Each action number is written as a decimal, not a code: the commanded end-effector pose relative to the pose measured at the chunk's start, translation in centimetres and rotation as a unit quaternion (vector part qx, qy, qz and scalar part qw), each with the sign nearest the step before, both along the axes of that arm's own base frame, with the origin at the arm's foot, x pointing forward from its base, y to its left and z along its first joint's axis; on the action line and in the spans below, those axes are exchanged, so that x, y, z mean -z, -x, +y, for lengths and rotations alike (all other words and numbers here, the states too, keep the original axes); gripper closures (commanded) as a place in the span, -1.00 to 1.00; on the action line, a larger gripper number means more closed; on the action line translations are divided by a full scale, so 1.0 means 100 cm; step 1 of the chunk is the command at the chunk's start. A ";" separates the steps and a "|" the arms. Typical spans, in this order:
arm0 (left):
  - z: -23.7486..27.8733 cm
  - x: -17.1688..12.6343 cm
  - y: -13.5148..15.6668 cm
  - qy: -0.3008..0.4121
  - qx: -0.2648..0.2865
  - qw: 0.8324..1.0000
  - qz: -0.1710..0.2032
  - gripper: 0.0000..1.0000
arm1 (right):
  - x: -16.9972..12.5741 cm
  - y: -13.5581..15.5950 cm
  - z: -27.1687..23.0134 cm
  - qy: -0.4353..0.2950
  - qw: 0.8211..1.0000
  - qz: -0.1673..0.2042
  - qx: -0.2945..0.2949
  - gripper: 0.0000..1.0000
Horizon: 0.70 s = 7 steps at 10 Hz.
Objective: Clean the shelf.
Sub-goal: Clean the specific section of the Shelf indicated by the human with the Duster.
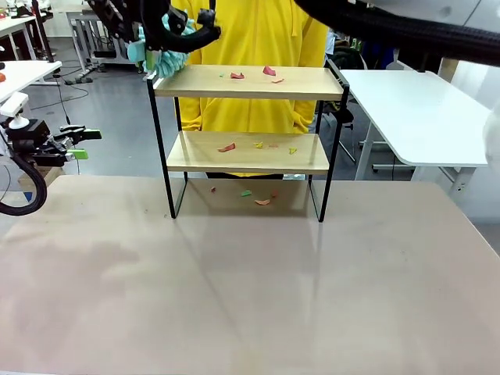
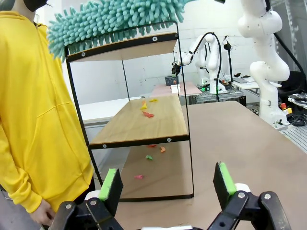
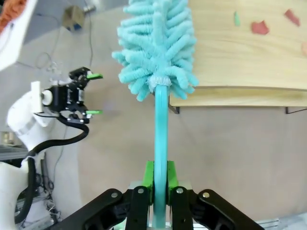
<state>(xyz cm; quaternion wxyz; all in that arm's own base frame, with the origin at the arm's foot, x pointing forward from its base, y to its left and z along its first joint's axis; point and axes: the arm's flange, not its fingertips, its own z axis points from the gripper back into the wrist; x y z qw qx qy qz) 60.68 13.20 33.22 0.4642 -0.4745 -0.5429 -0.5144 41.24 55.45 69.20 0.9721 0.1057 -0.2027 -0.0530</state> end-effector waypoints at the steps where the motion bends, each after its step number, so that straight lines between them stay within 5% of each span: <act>1: -0.001 -0.002 0.001 0.004 0.003 1.000 -0.008 -1.00 | 0.005 -0.004 -0.003 0.009 1.000 0.019 -0.009 0.74; 4: -0.001 -0.002 0.001 0.004 0.003 1.000 -0.008 -1.00 | 0.019 -0.006 -0.017 0.002 0.999 0.037 -0.023 0.74; 7: -0.001 -0.002 0.001 0.004 0.003 1.000 -0.008 -1.00 | 0.016 -0.008 -0.001 0.013 1.000 0.017 0.003 0.74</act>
